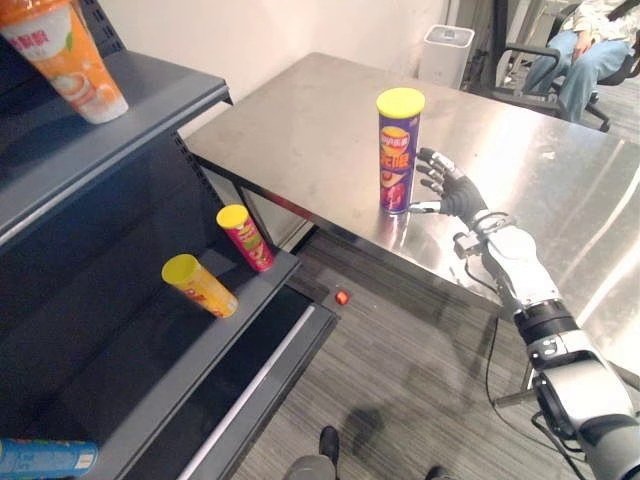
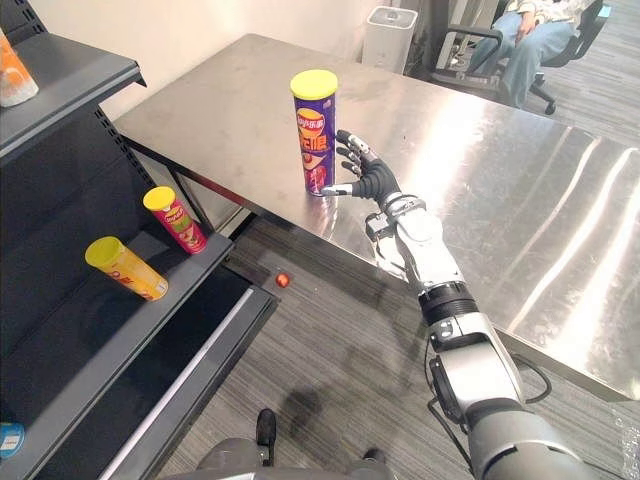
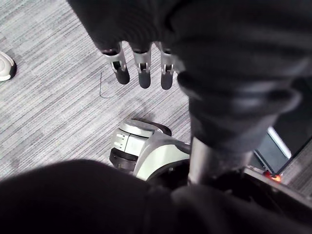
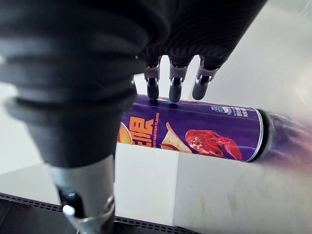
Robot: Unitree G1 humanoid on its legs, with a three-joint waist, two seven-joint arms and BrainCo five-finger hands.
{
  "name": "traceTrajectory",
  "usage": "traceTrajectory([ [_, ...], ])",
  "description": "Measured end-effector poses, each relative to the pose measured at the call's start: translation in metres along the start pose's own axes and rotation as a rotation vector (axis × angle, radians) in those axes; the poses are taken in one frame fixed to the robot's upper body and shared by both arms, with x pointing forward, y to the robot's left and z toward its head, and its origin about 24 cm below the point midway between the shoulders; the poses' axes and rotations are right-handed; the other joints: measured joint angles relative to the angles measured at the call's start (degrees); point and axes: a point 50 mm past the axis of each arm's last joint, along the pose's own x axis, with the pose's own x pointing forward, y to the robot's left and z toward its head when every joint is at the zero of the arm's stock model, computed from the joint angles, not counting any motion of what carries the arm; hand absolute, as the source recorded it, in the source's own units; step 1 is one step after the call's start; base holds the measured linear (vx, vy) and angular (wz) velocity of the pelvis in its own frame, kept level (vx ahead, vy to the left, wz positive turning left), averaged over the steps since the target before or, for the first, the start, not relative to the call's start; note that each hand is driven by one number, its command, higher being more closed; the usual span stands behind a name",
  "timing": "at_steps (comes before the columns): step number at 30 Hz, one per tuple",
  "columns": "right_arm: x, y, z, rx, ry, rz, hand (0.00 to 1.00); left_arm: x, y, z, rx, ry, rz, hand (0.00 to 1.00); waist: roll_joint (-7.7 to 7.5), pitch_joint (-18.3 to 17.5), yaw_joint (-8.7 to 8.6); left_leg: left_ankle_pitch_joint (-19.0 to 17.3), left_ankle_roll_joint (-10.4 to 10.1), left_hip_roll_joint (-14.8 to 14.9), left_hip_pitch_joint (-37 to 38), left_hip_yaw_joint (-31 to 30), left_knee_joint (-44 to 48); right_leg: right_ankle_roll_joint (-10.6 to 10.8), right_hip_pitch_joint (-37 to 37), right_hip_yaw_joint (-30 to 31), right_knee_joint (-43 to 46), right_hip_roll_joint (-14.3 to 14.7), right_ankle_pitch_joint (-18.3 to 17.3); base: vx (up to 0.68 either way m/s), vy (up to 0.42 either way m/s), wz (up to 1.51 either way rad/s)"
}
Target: Put the gum and the chips on the shelf.
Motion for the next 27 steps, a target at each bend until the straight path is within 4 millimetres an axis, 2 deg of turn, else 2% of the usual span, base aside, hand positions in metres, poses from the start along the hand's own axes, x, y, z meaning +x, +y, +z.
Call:
traceTrajectory([
  [5,0.003,-0.002,0.006,-0.003,-0.020,-0.009,0.00,0.000,-0.002,0.002,-0.001,-0.007,-0.008,0.00,0.08,1.0,0.01,0.1,0.0,0.0,0.0,-0.3,-0.1,0.0,0.0,-0.1,0.2,0.0,0.0,0.00,0.000,0.02],
  [16,0.003,-0.005,0.007,-0.005,-0.020,-0.030,0.00,0.000,-0.004,0.003,-0.003,-0.013,-0.014,0.00,0.29,1.5,-0.04,0.1,0.0,0.1,0.0,0.5,-0.1,0.0,-0.7,1.0,0.8,-0.2,0.0,0.00,0.003,-0.04],
  [27,-0.002,-0.021,0.009,0.002,-0.032,-0.106,0.00,0.001,-0.005,0.005,-0.001,-0.020,-0.019,0.00,0.60,2.9,0.12,0.1,0.1,0.1,0.0,0.5,-0.1,0.0,-0.7,1.0,0.8,-0.2,0.0,0.00,0.000,0.00],
])
